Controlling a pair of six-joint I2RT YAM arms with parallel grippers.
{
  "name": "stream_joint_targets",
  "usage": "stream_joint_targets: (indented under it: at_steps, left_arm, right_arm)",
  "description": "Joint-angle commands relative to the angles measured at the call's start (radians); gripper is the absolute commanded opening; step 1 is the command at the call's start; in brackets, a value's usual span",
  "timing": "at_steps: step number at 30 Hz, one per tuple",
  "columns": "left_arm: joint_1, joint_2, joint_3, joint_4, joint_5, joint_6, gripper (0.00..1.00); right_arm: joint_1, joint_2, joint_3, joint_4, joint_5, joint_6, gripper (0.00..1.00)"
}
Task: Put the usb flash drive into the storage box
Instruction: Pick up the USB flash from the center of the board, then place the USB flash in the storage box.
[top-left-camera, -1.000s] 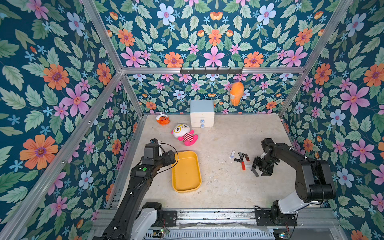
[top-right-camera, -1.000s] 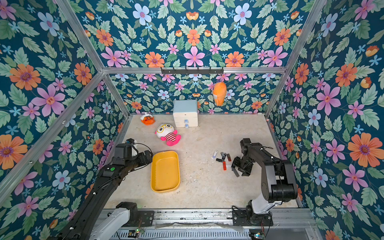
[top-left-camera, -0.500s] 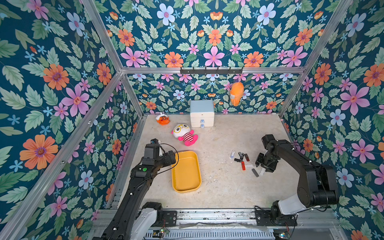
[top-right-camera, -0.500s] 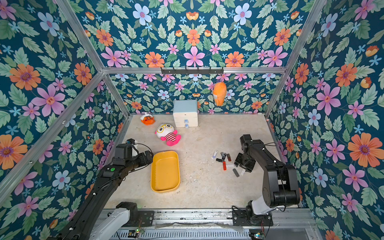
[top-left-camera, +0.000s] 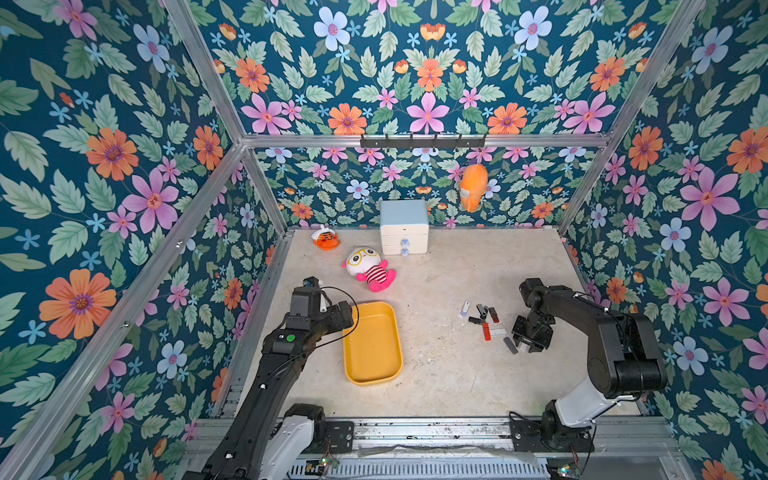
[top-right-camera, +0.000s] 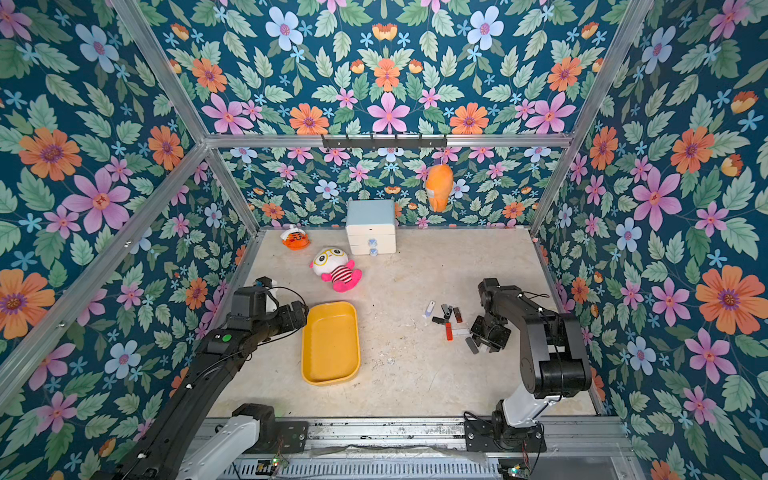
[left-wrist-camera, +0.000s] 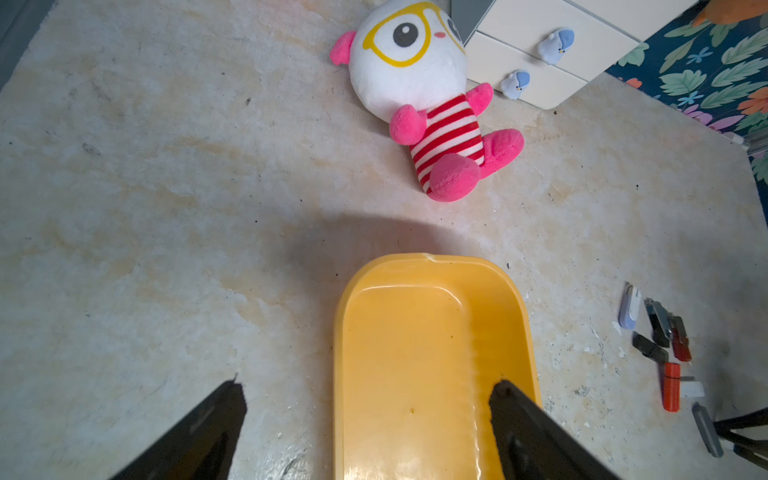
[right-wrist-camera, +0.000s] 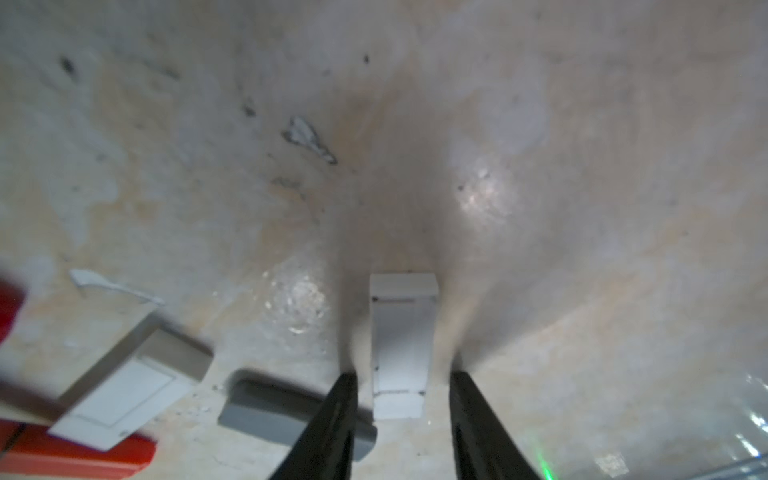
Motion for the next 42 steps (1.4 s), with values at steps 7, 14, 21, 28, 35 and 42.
stream_joint_targets:
  at_steps: [7, 14, 21, 28, 35, 42]
  left_arm:
    - [-0.024, -0.003, 0.030, -0.024, -0.116, -0.034, 0.99]
    - [-0.052, -0.043, 0.056, -0.055, -0.177, -0.053, 0.99]
    - [-0.054, -0.039, 0.060, -0.035, 0.007, -0.006, 0.94]
    - [-0.059, -0.048, 0.036, 0.056, 0.482, -0.113, 0.79]
    - [-0.102, -0.119, -0.090, 0.238, 0.623, -0.298, 0.76]
    - [-0.340, -0.092, -0.204, 0.480, 0.504, -0.432, 0.75]
  right_arm:
    - [0.000, 0.012, 0.003, 0.029, 0.007, -0.021, 0.17]
    - [0.019, -0.121, 0.043, 0.033, -0.025, -0.081, 0.12]
    - [0.253, -0.304, 0.084, 0.156, -0.096, -0.193, 0.13]
    - [0.753, -0.359, -0.025, 0.566, -0.038, -0.433, 0.12]
    - [0.929, -0.282, -0.091, 0.812, -0.113, -0.570, 0.11]
    - [0.939, -0.300, -0.136, 0.904, -0.177, -0.574, 0.10]
